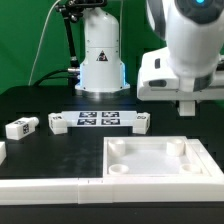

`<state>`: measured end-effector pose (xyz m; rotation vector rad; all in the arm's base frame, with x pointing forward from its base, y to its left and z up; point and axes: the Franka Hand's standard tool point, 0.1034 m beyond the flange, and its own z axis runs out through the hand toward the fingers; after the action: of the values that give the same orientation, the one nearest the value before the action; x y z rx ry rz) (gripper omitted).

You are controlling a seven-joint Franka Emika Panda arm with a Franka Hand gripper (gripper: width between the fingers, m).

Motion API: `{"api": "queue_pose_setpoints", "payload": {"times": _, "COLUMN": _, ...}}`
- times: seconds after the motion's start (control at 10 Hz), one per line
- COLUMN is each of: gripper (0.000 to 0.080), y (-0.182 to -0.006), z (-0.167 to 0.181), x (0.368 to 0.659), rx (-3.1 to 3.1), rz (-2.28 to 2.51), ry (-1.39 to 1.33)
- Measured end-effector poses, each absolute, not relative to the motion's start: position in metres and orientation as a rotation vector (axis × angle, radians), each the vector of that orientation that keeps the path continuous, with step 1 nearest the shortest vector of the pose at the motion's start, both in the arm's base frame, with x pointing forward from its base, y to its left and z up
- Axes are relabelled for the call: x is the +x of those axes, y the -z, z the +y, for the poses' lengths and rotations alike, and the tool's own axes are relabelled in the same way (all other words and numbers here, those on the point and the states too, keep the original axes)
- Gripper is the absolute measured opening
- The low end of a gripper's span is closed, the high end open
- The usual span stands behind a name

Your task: Assemble one leg

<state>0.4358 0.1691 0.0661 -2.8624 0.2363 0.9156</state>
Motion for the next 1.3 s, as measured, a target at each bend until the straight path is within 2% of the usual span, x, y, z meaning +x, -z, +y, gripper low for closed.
{"api": "queue_pose_setpoints", "payload": {"times": 0.2, "gripper": 0.0285, "y": -0.066, "z": 0.166, "x": 0.437, "rx": -2.933, "rz": 0.21, "ry": -0.66}}
{"api": "queue_pose_setpoints", "payload": {"times": 0.3, "gripper": 0.0285, "y": -0.063, "z": 0.152, "x": 0.444, "rx": -2.967, "rz": 0.19, "ry": -0.529}}
{"api": "queue_pose_setpoints", "payload": {"times": 0.4, "gripper": 0.0285, "y": -0.069, "z": 0.143, "x": 0.449, "rx": -2.985, "rz": 0.172, "ry": -0.484}}
{"api": "queue_pose_setpoints", "payload": {"times": 0.7, "gripper": 0.0285, "y": -0.1, "z": 0.138, "x": 0.483, "rx": -3.036, "rz": 0.09, "ry": -0.129}}
{"api": "queue_pose_setpoints", "payload": {"times": 1.1, "gripper": 0.0285, "y": -0.091, "z": 0.15, "x": 0.485, "rx": -2.971, "rz": 0.051, "ry": 0.442}}
{"api": "queue_pose_setpoints", "payload": {"times": 1.3, "gripper": 0.0287, "y": -0.093, "z": 0.133, "x": 0.5, "rx": -2.957, "rz": -0.103, "ry": 0.662}}
